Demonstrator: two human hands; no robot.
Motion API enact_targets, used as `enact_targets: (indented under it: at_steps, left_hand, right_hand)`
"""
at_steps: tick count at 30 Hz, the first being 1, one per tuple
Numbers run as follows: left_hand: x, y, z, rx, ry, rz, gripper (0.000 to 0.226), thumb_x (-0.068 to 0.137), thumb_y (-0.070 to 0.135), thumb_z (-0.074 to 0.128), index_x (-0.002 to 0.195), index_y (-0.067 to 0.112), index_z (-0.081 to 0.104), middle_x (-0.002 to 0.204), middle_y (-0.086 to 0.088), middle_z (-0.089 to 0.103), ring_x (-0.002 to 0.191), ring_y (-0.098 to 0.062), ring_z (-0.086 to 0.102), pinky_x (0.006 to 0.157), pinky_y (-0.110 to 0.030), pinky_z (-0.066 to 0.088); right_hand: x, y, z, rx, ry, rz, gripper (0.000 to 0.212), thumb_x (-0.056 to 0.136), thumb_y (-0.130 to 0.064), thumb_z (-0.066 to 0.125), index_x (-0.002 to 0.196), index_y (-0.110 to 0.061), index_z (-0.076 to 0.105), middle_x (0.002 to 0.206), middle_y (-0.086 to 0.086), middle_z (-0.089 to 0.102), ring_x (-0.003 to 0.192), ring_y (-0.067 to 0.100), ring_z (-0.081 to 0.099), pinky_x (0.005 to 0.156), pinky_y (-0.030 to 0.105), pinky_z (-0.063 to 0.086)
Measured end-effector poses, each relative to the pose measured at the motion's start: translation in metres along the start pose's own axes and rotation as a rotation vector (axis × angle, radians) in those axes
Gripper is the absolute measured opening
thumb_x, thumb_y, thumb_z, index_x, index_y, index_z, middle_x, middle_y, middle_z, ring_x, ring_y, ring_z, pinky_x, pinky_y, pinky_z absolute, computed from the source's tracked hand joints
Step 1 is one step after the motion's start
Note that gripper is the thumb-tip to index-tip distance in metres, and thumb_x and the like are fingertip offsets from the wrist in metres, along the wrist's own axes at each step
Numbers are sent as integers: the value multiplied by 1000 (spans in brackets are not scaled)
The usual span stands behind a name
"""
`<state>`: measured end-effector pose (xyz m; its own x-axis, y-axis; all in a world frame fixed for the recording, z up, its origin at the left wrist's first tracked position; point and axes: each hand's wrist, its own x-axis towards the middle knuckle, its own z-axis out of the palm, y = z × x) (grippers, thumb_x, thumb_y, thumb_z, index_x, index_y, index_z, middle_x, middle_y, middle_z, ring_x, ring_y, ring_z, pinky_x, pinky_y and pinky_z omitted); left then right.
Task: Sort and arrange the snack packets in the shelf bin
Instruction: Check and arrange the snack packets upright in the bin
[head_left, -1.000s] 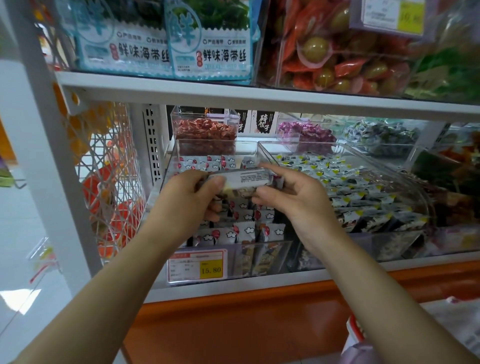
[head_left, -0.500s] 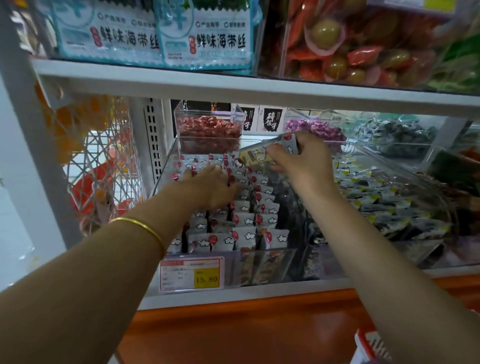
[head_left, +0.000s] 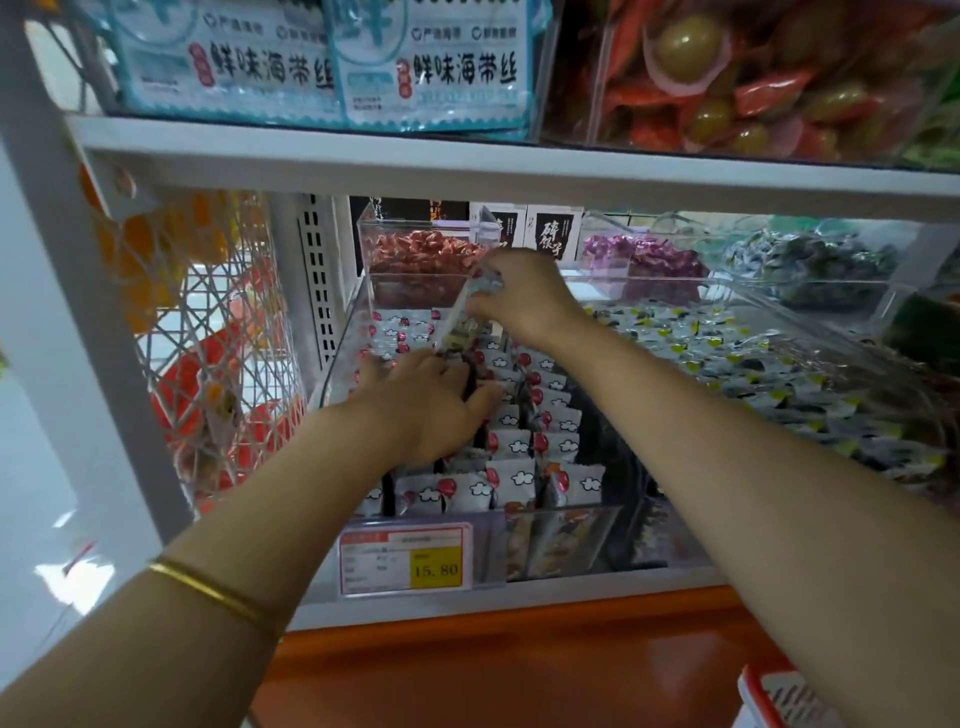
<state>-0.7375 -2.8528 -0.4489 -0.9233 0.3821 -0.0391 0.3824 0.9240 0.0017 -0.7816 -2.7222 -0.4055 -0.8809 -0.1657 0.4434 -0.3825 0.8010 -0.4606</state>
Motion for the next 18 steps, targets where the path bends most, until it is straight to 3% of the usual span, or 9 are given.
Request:
enact_targets:
  at_steps: [3,5,6,9,11,16,18]
  left_hand:
    - [-7,-1,5,-80,86,29,66,93,56,8,146,20,25,157,0,15,144,-19,3,113,-55,5]
    - [-13,-3,9,-106,116,27,65,94,54,12,148,19,19,158,-1,9,145,-20,-1,115,-52,4]
    - [-15,-5,10,-114,110,15,65,95,54,13,149,18,17,158,-2,7,145,-20,-4,116,-50,2]
    - [-19,-7,11,-111,79,-14,66,95,54,13,149,17,14,158,-4,3,145,-20,-7,116,-48,0]
    - [-20,-6,10,-109,77,-13,66,95,54,13,150,16,11,159,-4,1,145,-20,-7,117,-47,-1]
    - [-21,-6,9,-125,71,-16,66,95,54,11,150,17,11,159,-3,1,145,-19,-7,116,-47,-3]
    - [-22,-6,9,-136,72,-16,66,95,54,11,150,16,11,159,-4,0,145,-19,-7,116,-48,-3]
  right_hand:
    - [5,-3,16,-150,-152,-40,22,84,-15,66,70,-14,50,73,-3,46,78,18,47,54,21,28]
    - [7,-1,25,-169,-235,-60,9,87,-17,64,92,-9,62,93,3,60,91,21,54,69,24,41]
    - [7,1,28,-181,-281,-49,17,89,-17,61,104,-9,62,107,6,62,100,21,55,82,28,44]
    - [7,5,29,-280,-363,-19,21,94,-13,49,111,-19,58,122,2,57,115,20,49,100,40,39]
    - [10,7,27,-301,-349,-21,18,94,-11,44,104,-21,56,121,2,56,113,21,48,98,39,37]
    - [30,13,29,-150,-205,14,24,89,-2,42,104,-13,57,111,9,62,94,23,56,69,30,41]
    - [38,16,36,-198,-135,24,24,90,-3,44,106,-13,59,113,10,61,99,24,56,77,32,46]
